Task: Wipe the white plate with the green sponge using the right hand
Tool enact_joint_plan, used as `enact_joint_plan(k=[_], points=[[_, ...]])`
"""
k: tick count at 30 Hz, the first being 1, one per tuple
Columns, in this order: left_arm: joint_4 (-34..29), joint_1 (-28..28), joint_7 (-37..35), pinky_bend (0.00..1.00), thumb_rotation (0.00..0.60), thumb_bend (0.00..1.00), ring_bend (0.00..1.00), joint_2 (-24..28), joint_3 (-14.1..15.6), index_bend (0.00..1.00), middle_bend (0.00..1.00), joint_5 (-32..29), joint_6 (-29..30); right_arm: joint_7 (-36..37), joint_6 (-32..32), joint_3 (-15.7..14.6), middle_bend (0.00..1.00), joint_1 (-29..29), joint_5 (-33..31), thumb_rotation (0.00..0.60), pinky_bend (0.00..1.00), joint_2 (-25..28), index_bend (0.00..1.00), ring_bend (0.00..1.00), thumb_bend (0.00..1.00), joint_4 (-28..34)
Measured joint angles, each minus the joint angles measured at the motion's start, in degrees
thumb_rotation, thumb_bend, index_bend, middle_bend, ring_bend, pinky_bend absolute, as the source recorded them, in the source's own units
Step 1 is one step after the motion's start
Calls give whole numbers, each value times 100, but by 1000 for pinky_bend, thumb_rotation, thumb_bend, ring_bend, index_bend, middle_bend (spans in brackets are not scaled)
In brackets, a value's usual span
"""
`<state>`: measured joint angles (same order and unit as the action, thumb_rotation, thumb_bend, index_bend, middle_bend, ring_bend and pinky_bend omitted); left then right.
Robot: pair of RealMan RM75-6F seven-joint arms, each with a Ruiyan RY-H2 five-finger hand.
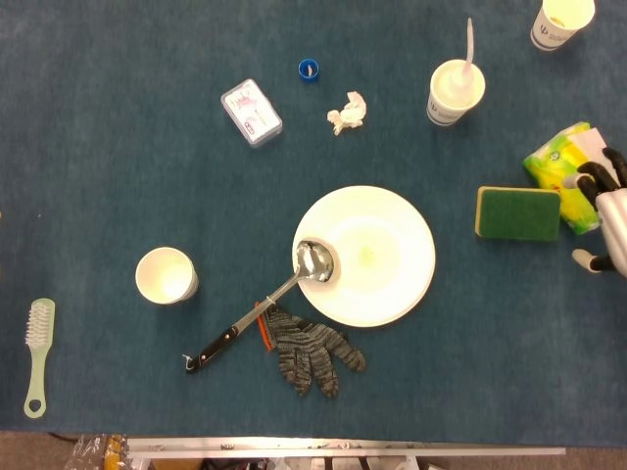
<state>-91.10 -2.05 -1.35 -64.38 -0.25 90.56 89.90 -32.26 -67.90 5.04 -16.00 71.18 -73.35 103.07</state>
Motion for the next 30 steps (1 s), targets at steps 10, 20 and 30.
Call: enact_joint_plan(k=[10, 20, 30], points=[[69, -9, -86, 87, 600, 388, 47, -28, 1, 302, 207, 22, -9, -377, 255, -9, 251, -301, -490, 600, 352, -472, 302, 90, 0, -397], [118, 10, -158, 87, 600, 388, 47, -19, -9, 302, 207, 5, 15, -693, 258, -24, 251, -506, -773, 600, 352, -753, 302, 89, 0, -622], [154, -13, -188, 87, 600, 388, 46, -48, -14, 303, 207, 14, -13, -872, 243, -95, 250, -631, -1004, 600, 352, -839, 302, 90, 0, -700]])
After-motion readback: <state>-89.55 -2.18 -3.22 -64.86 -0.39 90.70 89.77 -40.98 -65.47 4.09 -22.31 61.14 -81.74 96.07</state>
